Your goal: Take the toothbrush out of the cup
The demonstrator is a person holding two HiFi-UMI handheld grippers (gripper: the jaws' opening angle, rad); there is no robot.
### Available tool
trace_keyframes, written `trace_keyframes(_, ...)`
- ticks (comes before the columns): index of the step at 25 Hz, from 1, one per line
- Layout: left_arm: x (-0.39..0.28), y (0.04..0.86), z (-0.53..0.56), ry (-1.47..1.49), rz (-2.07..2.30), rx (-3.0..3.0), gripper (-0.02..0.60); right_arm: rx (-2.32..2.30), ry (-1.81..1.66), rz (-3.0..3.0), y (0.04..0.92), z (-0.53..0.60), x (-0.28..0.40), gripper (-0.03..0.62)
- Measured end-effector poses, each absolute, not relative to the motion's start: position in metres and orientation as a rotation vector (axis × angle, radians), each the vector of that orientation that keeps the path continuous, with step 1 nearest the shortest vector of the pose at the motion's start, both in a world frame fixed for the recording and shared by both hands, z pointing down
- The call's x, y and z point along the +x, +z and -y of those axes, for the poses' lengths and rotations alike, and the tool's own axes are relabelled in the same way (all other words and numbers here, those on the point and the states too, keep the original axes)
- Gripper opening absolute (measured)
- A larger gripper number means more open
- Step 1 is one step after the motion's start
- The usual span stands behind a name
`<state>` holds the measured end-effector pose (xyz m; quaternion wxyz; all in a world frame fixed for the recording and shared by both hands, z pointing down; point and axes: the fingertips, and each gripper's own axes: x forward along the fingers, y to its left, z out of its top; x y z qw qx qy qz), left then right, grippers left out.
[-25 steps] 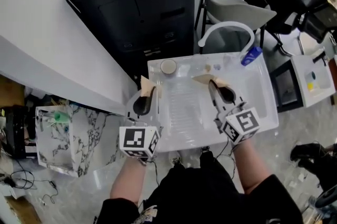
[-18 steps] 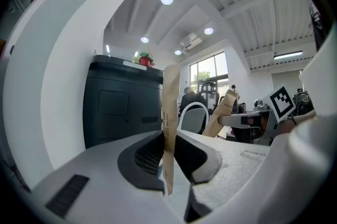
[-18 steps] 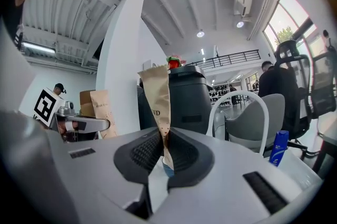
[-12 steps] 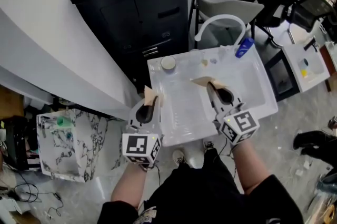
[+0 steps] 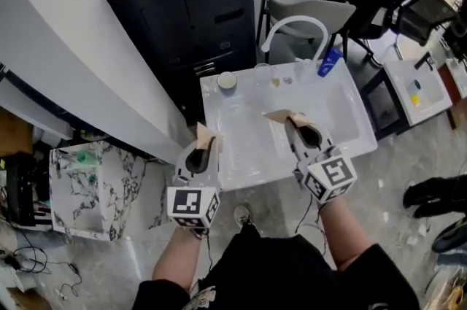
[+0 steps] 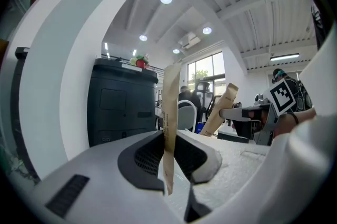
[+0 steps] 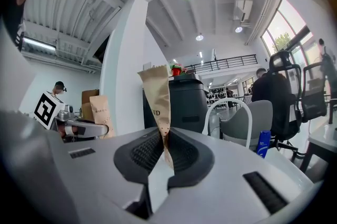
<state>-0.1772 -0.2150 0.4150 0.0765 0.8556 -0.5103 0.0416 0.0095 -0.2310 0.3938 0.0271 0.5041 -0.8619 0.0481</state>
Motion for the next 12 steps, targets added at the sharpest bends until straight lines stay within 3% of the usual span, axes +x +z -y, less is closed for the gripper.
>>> trace_keyframes(12, -0.082, 0.401, 0.052, 0.132, 1.681, 2.523, 0.046, 1.402, 0.113, 2.791, 0.390, 0.070, 0.091, 0.025)
